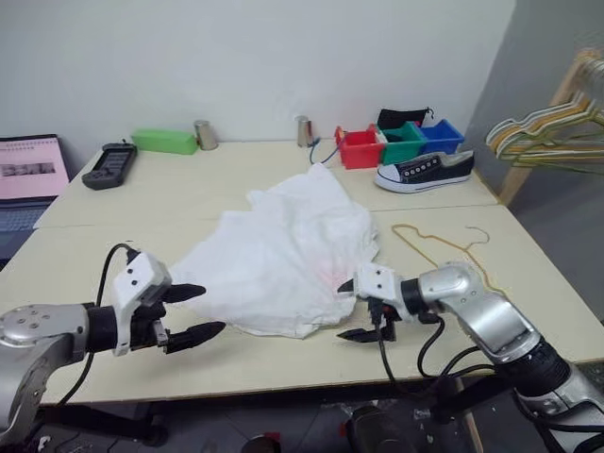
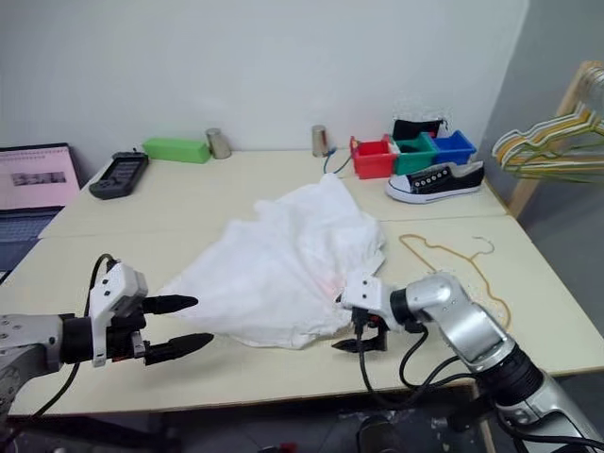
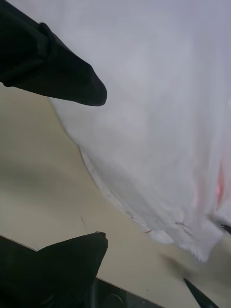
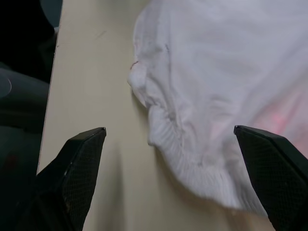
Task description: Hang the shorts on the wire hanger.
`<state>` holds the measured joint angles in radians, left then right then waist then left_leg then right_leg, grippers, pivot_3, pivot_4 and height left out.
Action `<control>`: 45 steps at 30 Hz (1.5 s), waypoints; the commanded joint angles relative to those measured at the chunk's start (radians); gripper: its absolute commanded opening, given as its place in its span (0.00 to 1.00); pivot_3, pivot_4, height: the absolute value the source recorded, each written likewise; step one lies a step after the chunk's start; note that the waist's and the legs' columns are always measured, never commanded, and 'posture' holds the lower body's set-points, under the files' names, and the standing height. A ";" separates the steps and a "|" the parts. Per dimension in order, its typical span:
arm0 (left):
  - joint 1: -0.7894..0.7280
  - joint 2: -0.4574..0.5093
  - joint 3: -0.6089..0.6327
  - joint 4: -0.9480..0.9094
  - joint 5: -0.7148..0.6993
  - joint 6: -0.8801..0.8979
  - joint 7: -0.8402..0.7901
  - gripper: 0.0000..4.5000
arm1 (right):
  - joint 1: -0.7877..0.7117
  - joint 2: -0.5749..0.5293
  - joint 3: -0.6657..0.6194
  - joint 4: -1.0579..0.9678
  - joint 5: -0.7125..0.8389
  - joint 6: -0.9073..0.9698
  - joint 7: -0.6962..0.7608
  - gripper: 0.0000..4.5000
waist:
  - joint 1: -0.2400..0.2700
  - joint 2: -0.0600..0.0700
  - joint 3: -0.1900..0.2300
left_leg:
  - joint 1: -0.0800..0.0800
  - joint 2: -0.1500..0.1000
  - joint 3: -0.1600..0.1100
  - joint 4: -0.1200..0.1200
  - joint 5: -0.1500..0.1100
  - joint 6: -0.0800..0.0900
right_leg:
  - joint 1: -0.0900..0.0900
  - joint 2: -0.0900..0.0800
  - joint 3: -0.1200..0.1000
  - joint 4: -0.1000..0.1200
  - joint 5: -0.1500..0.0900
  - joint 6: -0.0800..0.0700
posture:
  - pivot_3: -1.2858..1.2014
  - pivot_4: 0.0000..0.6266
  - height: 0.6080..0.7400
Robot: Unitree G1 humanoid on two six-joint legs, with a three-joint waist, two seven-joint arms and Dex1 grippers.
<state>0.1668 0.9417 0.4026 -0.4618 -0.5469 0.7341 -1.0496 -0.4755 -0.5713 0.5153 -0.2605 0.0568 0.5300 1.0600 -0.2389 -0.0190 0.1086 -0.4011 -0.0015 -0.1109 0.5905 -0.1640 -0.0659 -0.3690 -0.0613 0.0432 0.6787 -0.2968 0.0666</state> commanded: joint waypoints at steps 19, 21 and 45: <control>0.091 -0.008 0.076 -0.102 -0.048 -0.008 0.086 1.00 | -0.011 -0.047 0.026 0.174 -0.077 -0.261 0.087 0.15 | 0.101 0.000 0.000 | 0.000 0.001 0.002 0.000 -0.003 -0.004 | -0.001 0.000 -0.001 0.000 0.000 -0.001 | 0.48 0.06 1.00; 0.091 -0.005 0.073 -0.102 -0.047 -0.011 0.085 1.00 | -0.003 -0.074 0.020 0.172 -0.074 -0.286 0.104 0.15 | 0.104 -0.001 0.000 | 0.000 0.001 0.002 0.000 -0.004 -0.007 | -0.001 0.000 -0.001 -0.001 0.000 -0.001 | 0.48 0.06 1.00; -0.012 0.004 -0.158 0.088 0.128 -0.228 0.029 1.00 | -0.182 -0.203 -0.070 0.731 -0.122 -0.859 0.294 0.15 | 0.097 0.001 0.001 | 0.000 0.003 0.007 0.000 -0.002 -0.003 | 0.000 0.001 0.000 -0.003 -0.001 -0.002 | 0.46 0.08 1.00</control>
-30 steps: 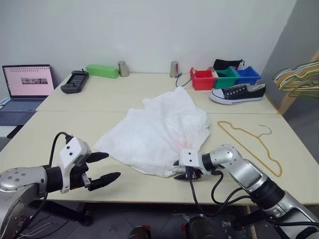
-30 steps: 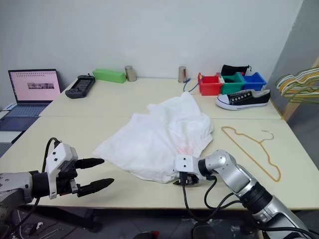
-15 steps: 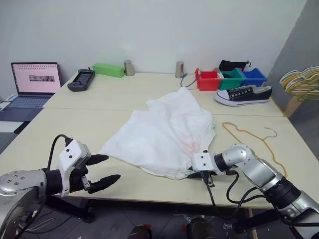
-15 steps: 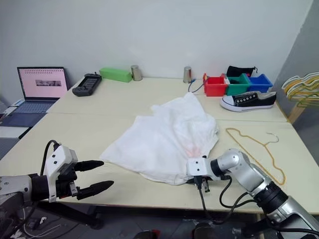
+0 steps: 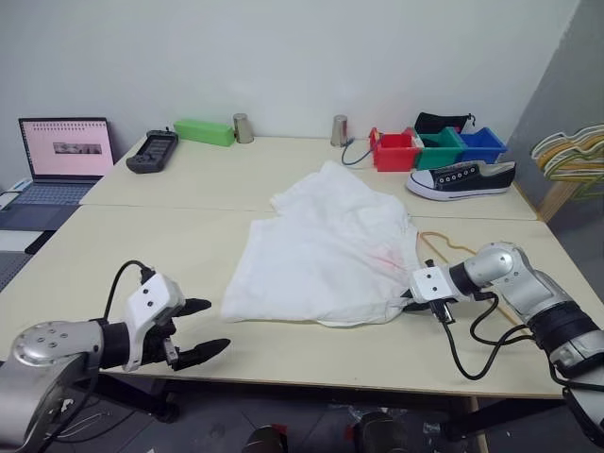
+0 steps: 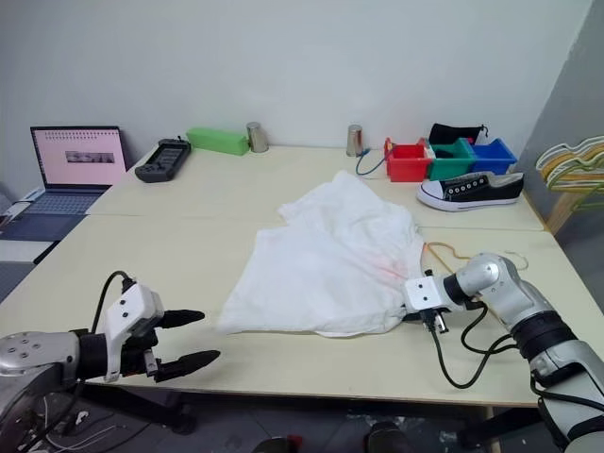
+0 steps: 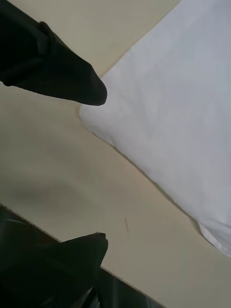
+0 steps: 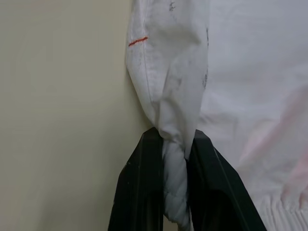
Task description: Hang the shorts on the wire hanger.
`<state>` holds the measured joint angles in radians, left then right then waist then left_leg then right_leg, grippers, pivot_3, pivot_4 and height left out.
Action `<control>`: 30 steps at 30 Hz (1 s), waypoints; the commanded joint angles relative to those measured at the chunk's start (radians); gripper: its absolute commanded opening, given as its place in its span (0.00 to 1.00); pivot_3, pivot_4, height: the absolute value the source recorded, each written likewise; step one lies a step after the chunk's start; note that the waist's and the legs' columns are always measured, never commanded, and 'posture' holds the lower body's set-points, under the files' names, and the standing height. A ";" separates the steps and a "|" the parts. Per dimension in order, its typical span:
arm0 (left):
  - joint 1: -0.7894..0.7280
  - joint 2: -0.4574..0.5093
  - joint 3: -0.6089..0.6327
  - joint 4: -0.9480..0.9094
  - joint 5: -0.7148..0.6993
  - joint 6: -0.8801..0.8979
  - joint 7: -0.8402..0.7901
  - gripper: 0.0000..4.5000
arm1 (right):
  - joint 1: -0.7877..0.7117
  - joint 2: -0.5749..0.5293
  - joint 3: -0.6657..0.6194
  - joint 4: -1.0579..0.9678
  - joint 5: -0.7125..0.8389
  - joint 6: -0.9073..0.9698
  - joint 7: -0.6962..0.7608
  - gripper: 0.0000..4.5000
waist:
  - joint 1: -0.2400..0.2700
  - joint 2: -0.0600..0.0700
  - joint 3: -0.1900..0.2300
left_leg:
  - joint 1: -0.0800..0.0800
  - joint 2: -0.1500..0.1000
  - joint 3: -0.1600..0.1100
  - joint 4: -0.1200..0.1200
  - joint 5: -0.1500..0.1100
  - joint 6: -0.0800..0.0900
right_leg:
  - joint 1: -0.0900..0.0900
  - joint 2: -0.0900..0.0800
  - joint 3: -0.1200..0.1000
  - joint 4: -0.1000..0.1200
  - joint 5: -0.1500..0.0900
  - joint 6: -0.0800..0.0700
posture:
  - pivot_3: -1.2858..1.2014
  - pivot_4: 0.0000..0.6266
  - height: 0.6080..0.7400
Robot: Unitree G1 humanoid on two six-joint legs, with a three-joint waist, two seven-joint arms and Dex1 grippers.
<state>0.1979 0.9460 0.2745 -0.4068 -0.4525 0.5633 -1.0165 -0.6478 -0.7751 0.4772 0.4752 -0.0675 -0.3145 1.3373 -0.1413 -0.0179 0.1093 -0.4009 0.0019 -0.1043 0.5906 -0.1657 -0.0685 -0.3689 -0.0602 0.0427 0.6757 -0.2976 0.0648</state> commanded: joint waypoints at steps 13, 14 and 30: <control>-0.259 -0.031 -0.227 0.289 0.145 -0.218 -0.079 1.00 | 0.023 0.033 -0.081 -0.111 0.035 0.137 0.021 0.15 | -0.009 0.001 0.001 | 0.000 0.006 0.002 0.000 0.000 0.000 | 0.001 0.006 0.001 0.002 0.000 0.000 | 0.44 0.08 1.00; -0.263 -0.029 -0.237 0.298 0.135 -0.211 -0.105 1.00 | 0.024 0.035 -0.086 -0.124 0.040 0.156 0.023 0.15 | -0.011 0.001 0.001 | 0.000 0.006 0.003 0.000 0.000 0.000 | 0.001 0.006 0.001 0.003 0.000 0.000 | 0.44 0.09 1.00; -0.409 -0.103 -0.371 0.578 0.324 -0.471 -0.125 0.96 | 0.053 0.028 -0.108 -0.220 0.051 0.265 0.034 0.15 | -0.056 0.003 0.002 | 0.000 0.007 0.004 0.000 0.000 0.000 | 0.001 0.006 0.002 0.003 0.001 0.002 | 0.43 0.10 1.00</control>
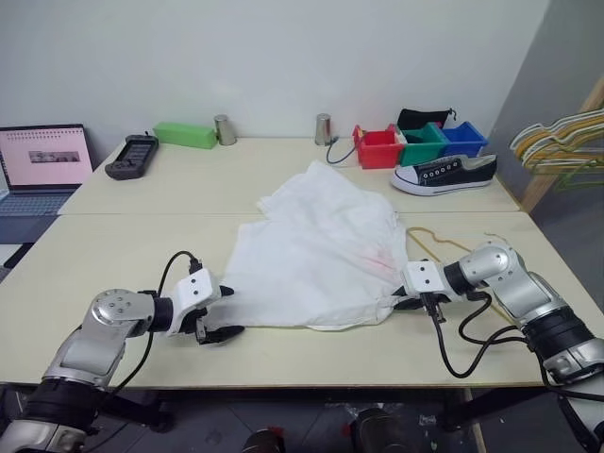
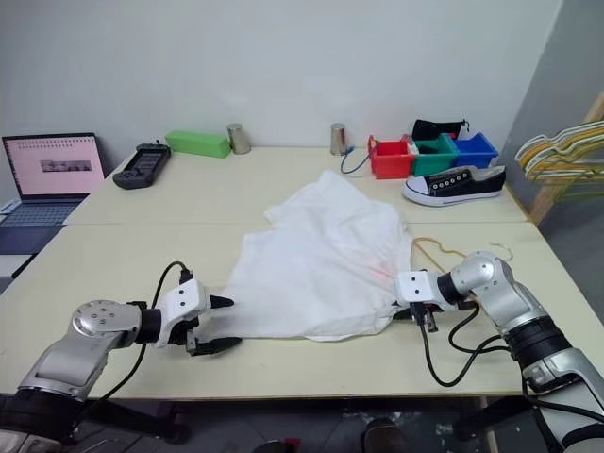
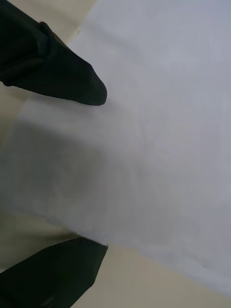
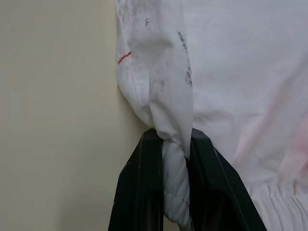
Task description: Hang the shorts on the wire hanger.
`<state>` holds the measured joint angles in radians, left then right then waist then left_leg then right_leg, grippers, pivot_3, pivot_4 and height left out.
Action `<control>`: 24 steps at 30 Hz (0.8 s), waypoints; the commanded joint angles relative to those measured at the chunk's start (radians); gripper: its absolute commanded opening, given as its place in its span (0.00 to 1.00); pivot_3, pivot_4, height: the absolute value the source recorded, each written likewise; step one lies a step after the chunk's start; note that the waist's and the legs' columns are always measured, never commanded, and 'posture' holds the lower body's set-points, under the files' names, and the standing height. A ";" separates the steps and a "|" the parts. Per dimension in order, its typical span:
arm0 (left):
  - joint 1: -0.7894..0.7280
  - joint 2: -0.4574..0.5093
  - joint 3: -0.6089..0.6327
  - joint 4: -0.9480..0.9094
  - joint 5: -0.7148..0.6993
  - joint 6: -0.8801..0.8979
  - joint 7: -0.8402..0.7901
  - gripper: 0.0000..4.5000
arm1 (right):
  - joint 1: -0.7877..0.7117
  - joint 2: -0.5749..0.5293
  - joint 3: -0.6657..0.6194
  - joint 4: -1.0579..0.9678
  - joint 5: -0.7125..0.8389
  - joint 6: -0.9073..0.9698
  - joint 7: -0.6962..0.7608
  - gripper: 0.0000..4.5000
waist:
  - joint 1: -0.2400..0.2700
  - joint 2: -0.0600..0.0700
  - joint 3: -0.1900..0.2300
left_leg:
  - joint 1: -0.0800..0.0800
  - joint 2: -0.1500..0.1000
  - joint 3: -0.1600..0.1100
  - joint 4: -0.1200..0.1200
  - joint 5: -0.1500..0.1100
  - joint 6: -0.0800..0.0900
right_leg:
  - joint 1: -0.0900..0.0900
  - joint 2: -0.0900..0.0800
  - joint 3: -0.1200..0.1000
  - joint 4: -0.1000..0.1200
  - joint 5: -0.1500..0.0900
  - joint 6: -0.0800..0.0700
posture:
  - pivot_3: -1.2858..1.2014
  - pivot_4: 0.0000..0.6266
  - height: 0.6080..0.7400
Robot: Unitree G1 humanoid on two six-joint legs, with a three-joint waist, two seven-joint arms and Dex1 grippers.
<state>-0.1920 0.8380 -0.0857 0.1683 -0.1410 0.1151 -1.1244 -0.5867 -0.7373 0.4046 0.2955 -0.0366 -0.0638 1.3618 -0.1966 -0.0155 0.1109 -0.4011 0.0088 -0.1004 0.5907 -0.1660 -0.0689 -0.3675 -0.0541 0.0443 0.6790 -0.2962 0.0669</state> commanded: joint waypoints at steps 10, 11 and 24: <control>-0.020 0.026 0.010 0.009 0.011 -0.023 -0.048 0.47 | -0.015 0.013 -0.038 -0.048 0.019 0.035 -0.004 0.15 | -0.010 0.001 0.001 | 0.000 0.000 0.000 0.000 0.000 0.000 | 0.000 0.000 0.000 0.001 -0.001 -0.001 | 0.43 0.08 1.00; -0.020 0.030 0.015 0.007 0.010 -0.022 -0.048 0.42 | -0.017 0.017 -0.038 -0.047 0.020 0.037 -0.007 0.15 | -0.010 0.001 0.001 | 0.000 0.000 0.000 0.000 0.000 0.000 | 0.000 0.000 0.000 0.001 -0.001 -0.001 | 0.43 0.08 1.00; 0.120 0.160 0.101 -0.214 -0.093 0.097 -0.124 0.01 | -0.045 0.113 -0.032 0.030 -0.011 -0.022 -0.105 0.15 | -0.031 0.001 0.000 | 0.000 0.001 -0.001 0.000 0.000 0.000 | -0.001 0.000 0.000 0.001 0.001 0.002 | 0.44 0.05 1.00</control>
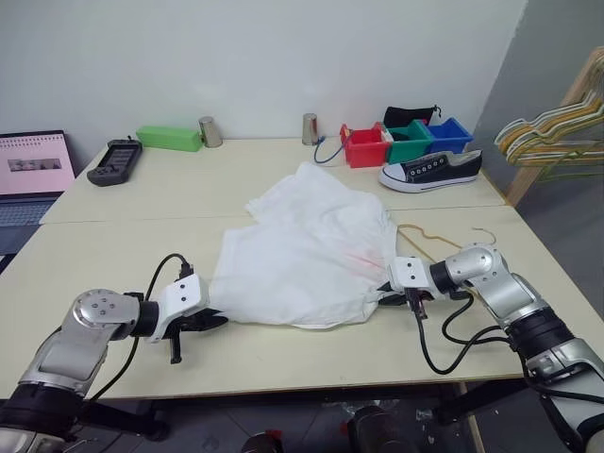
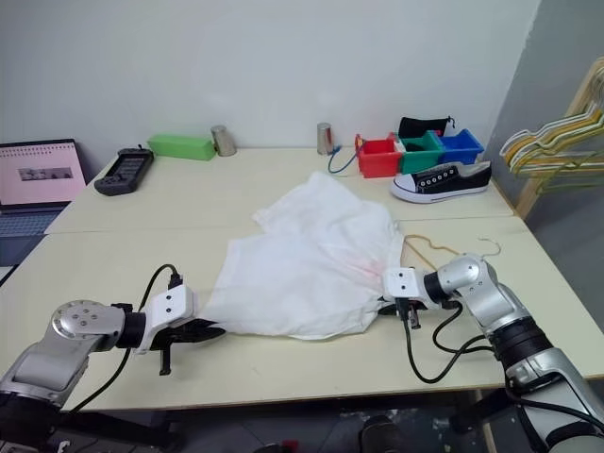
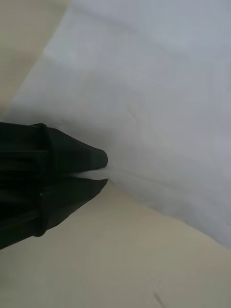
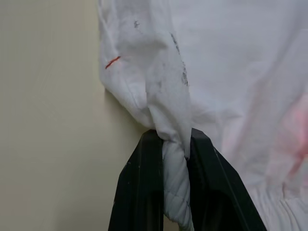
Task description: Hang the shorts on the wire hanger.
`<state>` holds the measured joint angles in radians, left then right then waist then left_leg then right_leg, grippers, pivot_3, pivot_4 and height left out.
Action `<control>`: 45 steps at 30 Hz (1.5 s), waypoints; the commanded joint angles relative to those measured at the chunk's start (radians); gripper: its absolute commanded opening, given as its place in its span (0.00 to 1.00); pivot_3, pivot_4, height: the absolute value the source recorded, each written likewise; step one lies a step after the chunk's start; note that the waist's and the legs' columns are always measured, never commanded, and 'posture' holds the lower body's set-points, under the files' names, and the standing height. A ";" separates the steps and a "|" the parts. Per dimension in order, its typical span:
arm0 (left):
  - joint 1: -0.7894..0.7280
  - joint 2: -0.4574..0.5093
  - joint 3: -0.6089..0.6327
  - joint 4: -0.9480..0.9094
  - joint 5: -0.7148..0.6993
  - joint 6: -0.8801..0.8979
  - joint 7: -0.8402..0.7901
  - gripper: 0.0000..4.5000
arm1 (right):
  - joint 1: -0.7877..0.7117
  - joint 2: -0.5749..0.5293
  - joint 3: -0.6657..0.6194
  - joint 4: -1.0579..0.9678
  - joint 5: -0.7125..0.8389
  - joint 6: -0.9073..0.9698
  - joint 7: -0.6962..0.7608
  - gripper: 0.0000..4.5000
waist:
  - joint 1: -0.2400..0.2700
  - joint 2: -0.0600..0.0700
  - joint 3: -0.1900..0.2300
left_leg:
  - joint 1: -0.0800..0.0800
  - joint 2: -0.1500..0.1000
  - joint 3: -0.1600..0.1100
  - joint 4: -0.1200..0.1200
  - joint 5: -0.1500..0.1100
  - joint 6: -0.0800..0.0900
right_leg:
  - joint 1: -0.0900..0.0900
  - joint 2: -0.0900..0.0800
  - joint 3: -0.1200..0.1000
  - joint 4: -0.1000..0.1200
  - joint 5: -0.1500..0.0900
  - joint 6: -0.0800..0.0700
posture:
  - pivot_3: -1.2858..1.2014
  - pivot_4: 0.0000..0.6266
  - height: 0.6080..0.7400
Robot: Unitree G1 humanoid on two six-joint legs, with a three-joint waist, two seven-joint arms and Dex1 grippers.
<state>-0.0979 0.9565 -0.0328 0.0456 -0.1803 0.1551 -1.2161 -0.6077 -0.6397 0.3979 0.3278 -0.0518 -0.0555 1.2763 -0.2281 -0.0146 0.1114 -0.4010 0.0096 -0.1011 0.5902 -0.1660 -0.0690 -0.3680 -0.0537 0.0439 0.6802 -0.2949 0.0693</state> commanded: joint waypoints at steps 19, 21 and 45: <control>0.347 0.158 0.131 -0.369 -0.162 0.218 -0.115 0.01 | 0.110 -0.063 -0.011 -0.159 0.047 0.017 0.130 0.15 | 0.009 0.000 -0.001 | 0.001 0.001 0.000 0.000 0.000 0.000 | -0.001 0.000 0.000 0.000 -0.003 -0.005 | 0.45 0.04 1.00; 0.353 0.160 0.134 -0.364 -0.162 0.213 -0.117 0.01 | 0.139 -0.093 -0.014 -0.210 0.064 0.053 0.151 0.15 | 0.010 0.000 -0.001 | 0.001 0.001 0.000 0.000 0.000 0.000 | -0.001 0.000 0.000 0.000 -0.003 -0.006 | 0.45 0.05 1.00; 0.190 0.188 0.156 -0.432 -0.300 0.315 -0.179 0.48 | 0.161 -0.262 -0.070 -0.597 0.315 0.593 0.282 0.65 | 0.006 0.000 0.000 | 0.000 0.001 0.001 0.000 -0.001 -0.002 | -0.005 -0.001 -0.001 0.000 -0.004 -0.007 | 0.43 0.06 1.00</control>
<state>0.1392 1.1078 0.0637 -0.2985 -0.3979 0.4138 -1.3686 -0.3920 -0.8711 0.3917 -0.1821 0.1803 0.4505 1.5039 -0.2225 -0.0145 0.1115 -0.4009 0.0113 -0.1004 0.5905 -0.1672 -0.0708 -0.3725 -0.0543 0.0428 0.6798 -0.2989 0.0622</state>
